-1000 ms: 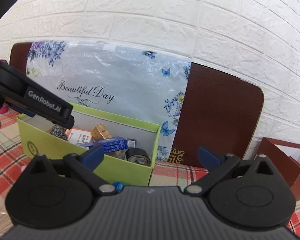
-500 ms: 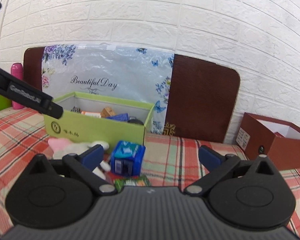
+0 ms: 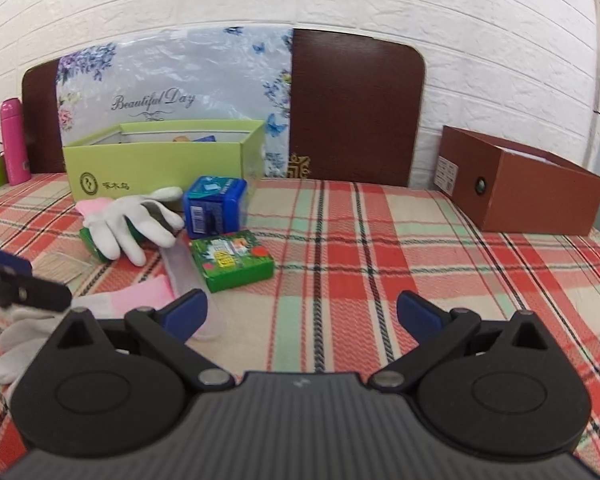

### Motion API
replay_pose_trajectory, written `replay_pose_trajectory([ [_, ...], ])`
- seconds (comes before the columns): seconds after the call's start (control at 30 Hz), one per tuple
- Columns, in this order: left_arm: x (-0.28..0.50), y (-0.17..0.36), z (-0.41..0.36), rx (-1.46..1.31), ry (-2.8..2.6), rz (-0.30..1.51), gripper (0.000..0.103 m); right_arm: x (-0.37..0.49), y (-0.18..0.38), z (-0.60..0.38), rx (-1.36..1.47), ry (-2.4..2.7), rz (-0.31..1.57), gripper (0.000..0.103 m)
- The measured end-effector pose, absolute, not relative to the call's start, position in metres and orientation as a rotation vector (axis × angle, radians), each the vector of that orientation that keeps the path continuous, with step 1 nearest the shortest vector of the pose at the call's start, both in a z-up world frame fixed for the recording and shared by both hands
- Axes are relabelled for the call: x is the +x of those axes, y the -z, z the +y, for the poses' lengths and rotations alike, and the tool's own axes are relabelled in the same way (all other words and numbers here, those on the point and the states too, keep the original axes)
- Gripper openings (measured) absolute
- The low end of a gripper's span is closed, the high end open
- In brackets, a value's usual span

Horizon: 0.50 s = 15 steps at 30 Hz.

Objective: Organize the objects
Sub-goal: 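Grasp the pink-cuffed glove with the left gripper while the right gripper grasps the clear tube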

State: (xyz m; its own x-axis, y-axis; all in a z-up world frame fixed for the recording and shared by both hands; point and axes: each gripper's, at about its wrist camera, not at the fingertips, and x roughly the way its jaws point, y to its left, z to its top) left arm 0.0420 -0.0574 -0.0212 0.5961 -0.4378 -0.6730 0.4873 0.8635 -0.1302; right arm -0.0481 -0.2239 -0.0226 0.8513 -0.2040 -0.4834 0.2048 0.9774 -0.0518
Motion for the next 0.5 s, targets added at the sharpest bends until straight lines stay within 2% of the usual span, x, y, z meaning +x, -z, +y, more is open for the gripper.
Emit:
replay_pose_trajectory([
  [0.23,0.044,0.049,-0.091,0.203,0.616,0.785,0.084,-0.051,0.021,-0.231,0.012,0.229,0.504,0.103],
  [0.27,0.039,0.052,-0.093,0.234,0.618,0.747,0.082,-0.05,0.022,-0.23,0.011,0.223,0.508,0.103],
  [0.3,0.034,0.052,-0.093,0.253,0.634,0.73,0.068,-0.05,0.022,-0.229,0.007,0.216,0.51,0.103],
  [0.33,0.031,0.05,-0.092,0.259,0.661,0.725,0.045,-0.048,0.023,-0.227,0.0,0.204,0.512,0.102],
  [0.4,0.034,0.044,-0.084,0.235,0.666,0.758,0.023,-0.044,0.023,-0.222,-0.016,0.171,0.518,0.099],
  [0.43,0.037,0.043,-0.078,0.214,0.655,0.775,0.014,-0.04,0.024,-0.219,-0.021,0.151,0.525,0.098],
  [0.5,0.04,0.041,-0.065,0.153,0.65,0.796,0.013,-0.031,0.026,-0.213,-0.027,0.105,0.541,0.088],
])
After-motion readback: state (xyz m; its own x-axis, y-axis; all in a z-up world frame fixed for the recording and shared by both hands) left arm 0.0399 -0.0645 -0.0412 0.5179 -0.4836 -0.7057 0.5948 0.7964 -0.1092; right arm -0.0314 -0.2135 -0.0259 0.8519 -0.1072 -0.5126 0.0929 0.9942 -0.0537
